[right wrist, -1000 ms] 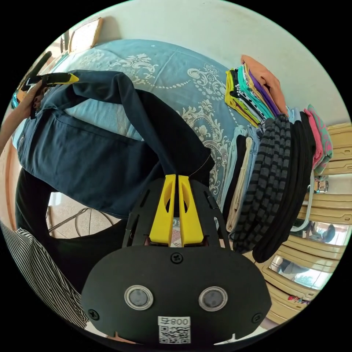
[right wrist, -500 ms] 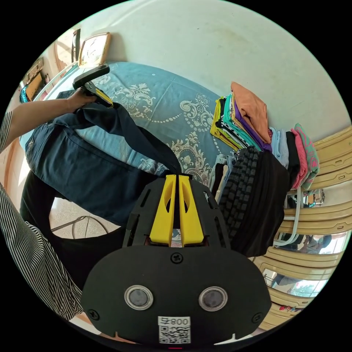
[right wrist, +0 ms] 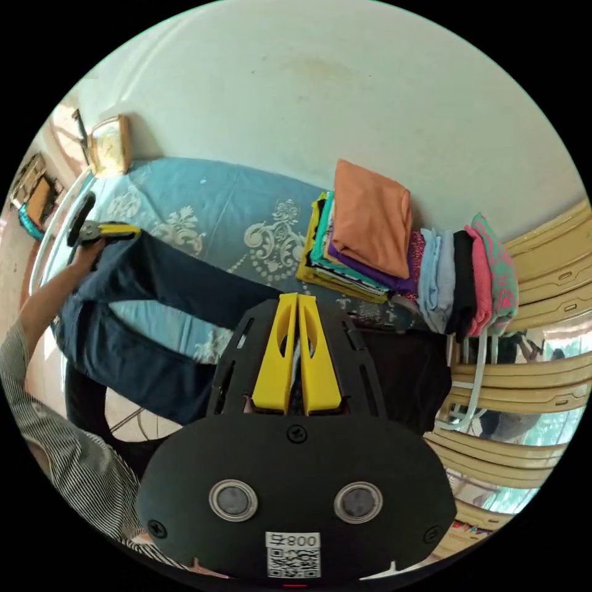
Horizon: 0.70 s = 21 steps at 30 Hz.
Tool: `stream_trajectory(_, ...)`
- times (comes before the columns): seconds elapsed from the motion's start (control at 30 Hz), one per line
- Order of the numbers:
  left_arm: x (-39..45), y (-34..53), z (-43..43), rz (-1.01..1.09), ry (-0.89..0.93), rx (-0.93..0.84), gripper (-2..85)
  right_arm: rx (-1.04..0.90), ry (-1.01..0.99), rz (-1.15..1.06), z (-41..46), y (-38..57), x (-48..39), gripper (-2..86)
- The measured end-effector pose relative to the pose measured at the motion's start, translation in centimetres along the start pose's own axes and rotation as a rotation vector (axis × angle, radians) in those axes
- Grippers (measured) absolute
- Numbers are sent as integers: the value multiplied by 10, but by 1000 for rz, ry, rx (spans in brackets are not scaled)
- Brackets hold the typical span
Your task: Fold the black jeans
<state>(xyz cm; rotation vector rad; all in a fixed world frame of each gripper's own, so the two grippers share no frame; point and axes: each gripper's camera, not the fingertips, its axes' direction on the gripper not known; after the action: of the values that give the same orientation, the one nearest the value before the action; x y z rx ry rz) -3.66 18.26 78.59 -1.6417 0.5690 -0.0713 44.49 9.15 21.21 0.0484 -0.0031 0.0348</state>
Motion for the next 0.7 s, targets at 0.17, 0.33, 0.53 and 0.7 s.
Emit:
stream_trajectory(0.17,4,-10,0,-39,95,57,23,34,-193,84,30,-33,28,71)
stream_trajectory(0.33,28,19,3,130,250,23,78,-107,-172,92,121,-5,15,90)
stream_trajectory(0.53,50,53,23,242,69,-140,95,-286,-232,210,206,-7,40,106)
stream_trajectory(0.7,47,44,34,210,62,-164,59,-329,-250,263,232,-17,67,78)
